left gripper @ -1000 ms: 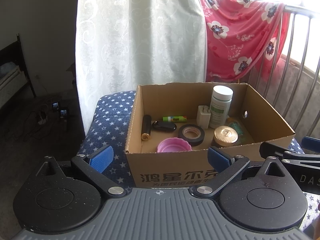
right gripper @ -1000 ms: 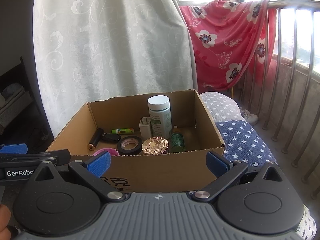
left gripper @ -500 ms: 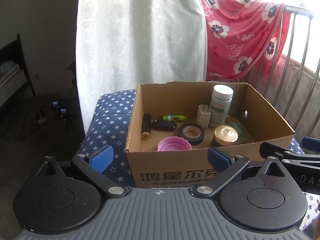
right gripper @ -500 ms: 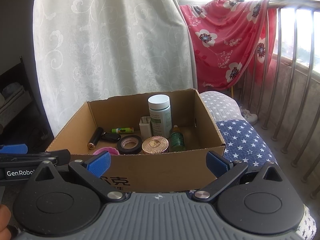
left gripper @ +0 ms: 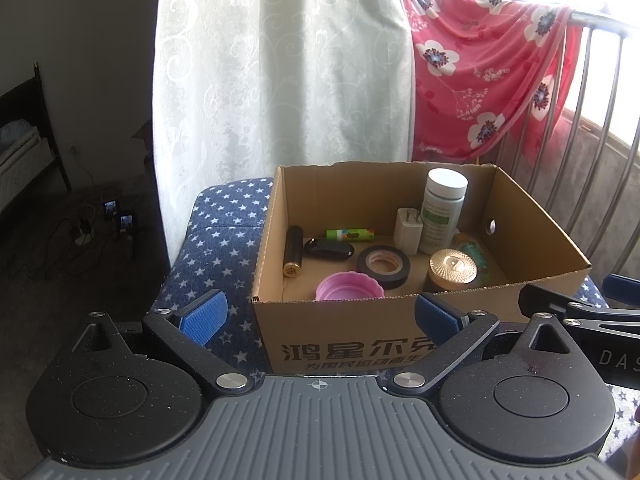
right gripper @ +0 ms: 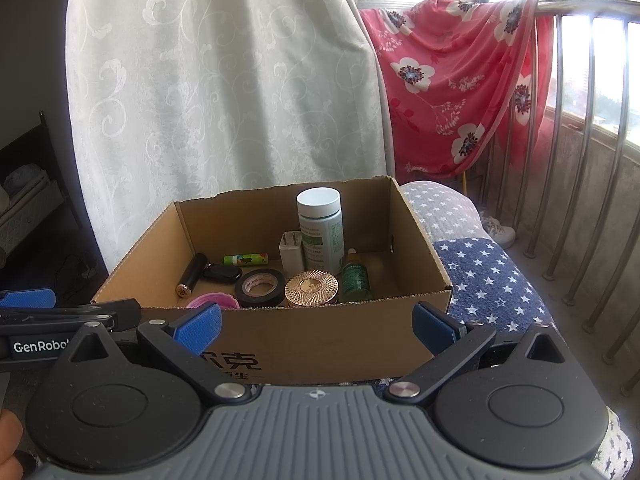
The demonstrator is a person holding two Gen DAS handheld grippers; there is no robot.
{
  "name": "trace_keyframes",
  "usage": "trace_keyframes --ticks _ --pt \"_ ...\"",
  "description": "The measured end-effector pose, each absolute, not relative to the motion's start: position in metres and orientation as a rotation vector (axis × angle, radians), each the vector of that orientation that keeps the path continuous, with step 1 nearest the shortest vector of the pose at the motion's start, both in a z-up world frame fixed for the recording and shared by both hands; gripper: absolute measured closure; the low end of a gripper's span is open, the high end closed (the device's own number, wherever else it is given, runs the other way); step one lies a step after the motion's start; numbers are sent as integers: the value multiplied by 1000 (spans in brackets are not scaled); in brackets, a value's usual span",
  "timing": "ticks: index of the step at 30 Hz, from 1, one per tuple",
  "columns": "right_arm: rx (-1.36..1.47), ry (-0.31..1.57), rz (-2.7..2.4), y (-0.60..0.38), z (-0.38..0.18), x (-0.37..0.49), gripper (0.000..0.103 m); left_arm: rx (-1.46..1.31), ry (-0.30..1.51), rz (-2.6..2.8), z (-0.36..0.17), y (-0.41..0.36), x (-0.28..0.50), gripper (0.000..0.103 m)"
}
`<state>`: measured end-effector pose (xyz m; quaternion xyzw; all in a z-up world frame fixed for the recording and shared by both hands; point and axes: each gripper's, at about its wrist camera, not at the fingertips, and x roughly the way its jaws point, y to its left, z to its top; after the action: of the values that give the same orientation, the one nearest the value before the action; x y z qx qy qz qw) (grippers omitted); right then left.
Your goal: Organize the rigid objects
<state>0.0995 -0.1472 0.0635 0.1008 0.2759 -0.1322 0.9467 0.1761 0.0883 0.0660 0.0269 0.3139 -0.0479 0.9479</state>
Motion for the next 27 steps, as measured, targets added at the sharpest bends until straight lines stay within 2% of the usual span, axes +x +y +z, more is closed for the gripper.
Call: trace_keyframes --ticks 27 --pt "204 564 -269 -145 65 101 0 54 639 -98 66 89 176 3"
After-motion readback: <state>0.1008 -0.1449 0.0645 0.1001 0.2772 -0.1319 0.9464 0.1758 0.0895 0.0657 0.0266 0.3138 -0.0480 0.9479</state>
